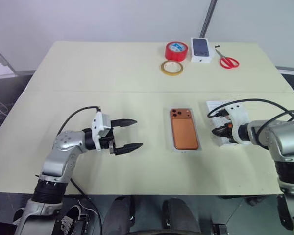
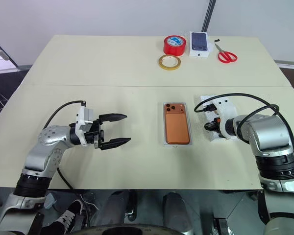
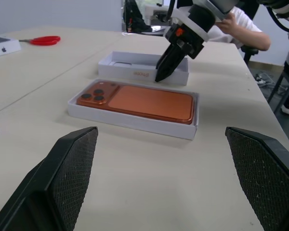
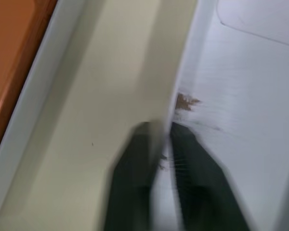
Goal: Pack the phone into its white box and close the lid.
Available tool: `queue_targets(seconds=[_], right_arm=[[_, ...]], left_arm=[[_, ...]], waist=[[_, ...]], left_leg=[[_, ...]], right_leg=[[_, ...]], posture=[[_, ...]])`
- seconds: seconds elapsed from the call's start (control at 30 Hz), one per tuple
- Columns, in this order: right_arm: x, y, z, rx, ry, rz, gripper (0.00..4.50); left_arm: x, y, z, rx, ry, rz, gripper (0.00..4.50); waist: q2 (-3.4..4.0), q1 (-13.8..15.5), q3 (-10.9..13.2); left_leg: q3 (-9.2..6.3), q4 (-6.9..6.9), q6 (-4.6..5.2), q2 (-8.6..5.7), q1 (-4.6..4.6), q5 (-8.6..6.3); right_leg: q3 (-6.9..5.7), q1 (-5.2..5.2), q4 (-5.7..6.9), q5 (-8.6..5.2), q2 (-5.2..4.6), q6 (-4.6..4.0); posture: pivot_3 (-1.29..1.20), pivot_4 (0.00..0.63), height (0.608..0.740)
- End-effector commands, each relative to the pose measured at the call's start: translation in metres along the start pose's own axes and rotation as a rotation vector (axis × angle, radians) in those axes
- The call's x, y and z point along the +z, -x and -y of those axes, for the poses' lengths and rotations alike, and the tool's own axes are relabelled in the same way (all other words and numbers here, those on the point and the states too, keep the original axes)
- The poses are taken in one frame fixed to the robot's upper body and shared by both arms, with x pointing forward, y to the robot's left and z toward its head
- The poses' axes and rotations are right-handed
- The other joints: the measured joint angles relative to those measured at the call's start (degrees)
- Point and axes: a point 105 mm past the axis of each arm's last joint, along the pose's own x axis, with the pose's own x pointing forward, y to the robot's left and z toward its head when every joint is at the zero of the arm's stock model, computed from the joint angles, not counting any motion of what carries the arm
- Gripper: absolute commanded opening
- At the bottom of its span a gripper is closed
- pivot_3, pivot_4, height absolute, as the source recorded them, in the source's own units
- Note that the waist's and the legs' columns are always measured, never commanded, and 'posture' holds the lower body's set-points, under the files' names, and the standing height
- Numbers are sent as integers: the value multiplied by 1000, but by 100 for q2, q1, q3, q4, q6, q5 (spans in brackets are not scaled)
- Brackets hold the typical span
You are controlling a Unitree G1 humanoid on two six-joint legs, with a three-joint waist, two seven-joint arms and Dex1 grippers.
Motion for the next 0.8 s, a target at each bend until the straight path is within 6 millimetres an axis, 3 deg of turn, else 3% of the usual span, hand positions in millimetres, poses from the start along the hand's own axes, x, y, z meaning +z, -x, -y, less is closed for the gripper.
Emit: queue_targets(seconds=[0.03,0.33,0.5,0.63,0.8], right_arm=[[2,0,2,-24,-11,16,21],[29,6,-5,12,-173,161,21],[78,17,-9,91,-269,441,21],[108,36,-48,368,-345,633,21],[106,50,-95,684,-479,675,21]], left_arm=[[6,-2,1,-3,-27,12,4484],[4,-5,-4,10,-23,3,4484],[10,-4,-17,83,-21,38,4484],[14,-7,-28,162,-7,68,4484],[19,-13,-34,218,39,112,4484]], waist=[[0,-4,0],[1,-17,1],[4,-13,3],[5,-13,2],[6,-5,3]], left_leg=[[0,0,0,0,0,0],[0,-5,0,0,0,0],[1,-5,0,0,-1,0],[1,-7,0,0,-1,1],[0,-10,-1,0,-2,2]], right_leg=[[0,0,0,0,0,0],[0,-4,2,0,1,1],[0,-5,4,1,3,2],[-2,-6,6,2,7,4],[-2,-8,13,2,7,5]], posture=[[0,150,728],[0,150,728],[0,150,728],[0,150,728],[0,150,728]])
